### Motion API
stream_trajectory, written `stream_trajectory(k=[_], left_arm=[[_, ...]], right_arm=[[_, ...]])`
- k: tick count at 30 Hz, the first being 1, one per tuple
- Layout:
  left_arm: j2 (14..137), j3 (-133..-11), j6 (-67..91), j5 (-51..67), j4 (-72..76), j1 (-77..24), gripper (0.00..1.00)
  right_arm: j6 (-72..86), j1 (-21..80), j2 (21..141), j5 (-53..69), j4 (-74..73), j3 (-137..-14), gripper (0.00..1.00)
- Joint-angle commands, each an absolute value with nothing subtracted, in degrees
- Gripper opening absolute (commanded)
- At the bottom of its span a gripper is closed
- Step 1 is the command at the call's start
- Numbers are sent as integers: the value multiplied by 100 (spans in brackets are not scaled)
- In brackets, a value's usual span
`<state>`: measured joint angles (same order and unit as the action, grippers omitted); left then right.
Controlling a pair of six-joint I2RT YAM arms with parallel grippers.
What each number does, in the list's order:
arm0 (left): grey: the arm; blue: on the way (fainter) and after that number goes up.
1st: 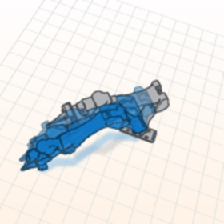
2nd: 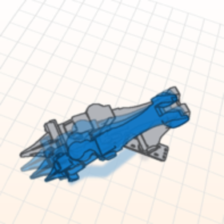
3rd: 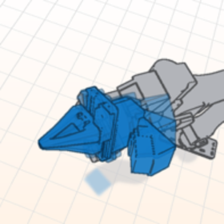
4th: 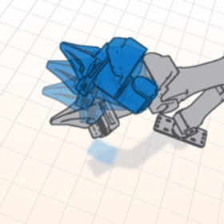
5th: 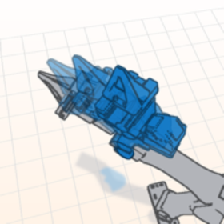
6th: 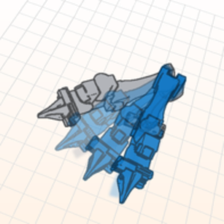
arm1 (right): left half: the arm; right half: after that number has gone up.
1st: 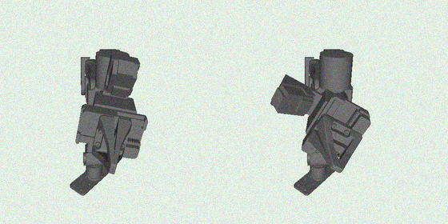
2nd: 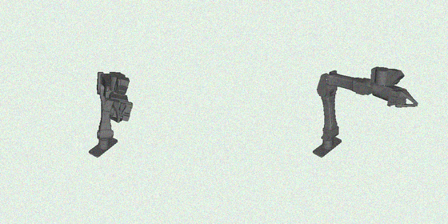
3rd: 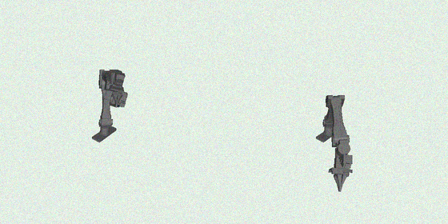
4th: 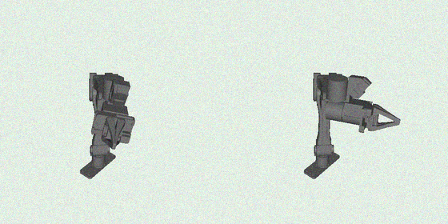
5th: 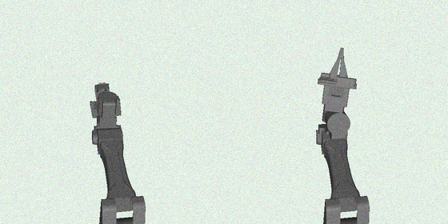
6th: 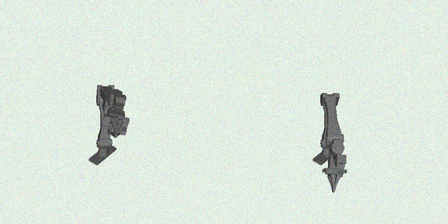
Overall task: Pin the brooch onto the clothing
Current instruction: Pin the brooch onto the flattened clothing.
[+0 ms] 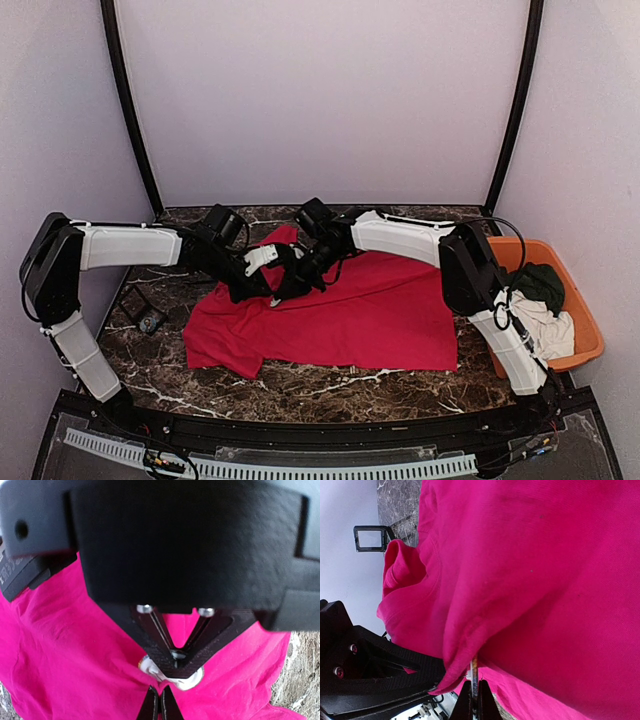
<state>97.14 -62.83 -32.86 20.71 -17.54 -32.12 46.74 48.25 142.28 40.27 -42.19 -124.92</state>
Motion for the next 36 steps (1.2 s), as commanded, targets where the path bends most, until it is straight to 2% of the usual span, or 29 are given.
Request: stream_trajectory(k=[1,13,36], left_arm=[[9439,-6260,-3429,2159,-1553,-3252,1],[9424,-6343,-3669,2006,-1907,-3252,1],[9415,-6405,-3801,2071,-2013,-3323,1]], right_arm=[[4464,4992,14240,4247,-4300,-12512,0],[4366,4854,13898,4408,-4301,-12157,0],[3724,4819,13815,4852,-5023,-12279,0]])
